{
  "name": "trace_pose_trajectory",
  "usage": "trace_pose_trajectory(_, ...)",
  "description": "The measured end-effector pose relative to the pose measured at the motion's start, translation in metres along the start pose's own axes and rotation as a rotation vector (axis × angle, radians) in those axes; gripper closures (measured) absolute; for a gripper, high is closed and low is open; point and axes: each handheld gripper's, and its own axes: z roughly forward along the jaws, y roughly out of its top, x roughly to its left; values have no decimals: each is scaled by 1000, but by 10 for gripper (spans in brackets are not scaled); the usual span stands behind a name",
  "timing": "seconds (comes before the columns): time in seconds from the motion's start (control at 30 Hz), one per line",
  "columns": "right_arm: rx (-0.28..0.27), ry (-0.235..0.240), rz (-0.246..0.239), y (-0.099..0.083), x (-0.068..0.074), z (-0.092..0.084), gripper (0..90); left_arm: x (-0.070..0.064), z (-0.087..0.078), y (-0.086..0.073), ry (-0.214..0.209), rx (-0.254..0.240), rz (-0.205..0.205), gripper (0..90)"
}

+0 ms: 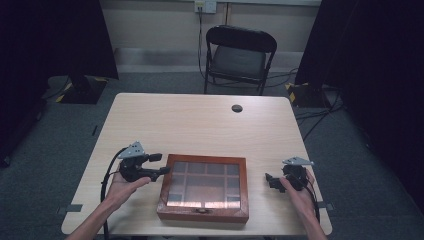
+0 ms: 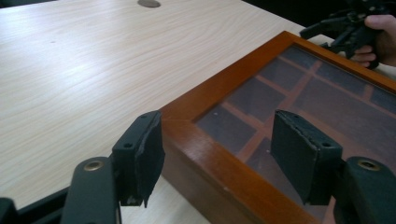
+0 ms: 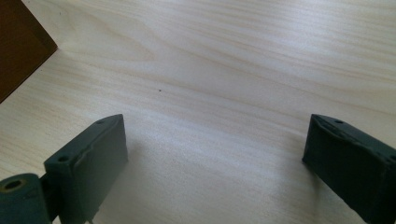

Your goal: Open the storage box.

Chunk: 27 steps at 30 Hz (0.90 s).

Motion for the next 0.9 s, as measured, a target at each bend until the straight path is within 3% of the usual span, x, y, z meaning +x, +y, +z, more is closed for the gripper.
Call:
trace_pose_trajectory(0.13, 0, 1, -2, 0, 0, 0, 52, -7, 3, 2, -27, 9, 3, 359)
trace_pose_trajectory(0.17, 0, 1, -2, 0, 0, 0, 52, -11, 5, 3, -57, 9, 1, 369)
trace_pose_trajectory(0.33, 0, 1, -2, 0, 0, 0, 52, -25, 7, 8, -118, 19, 37, 409)
trace_pose_trajectory(0.53, 0, 0, -2, 0, 0, 0, 52, -36, 10, 11, -188, 16, 53, 460)
trace_pose_trajectory(0.83, 0, 1, -2, 0, 0, 0, 52, -58, 18, 12, -243, 68, 82, 508)
trace_pose_trajectory(0.9, 0, 1, -2, 0, 0, 0, 52, -67, 22, 11, -274, 84, 131, 520)
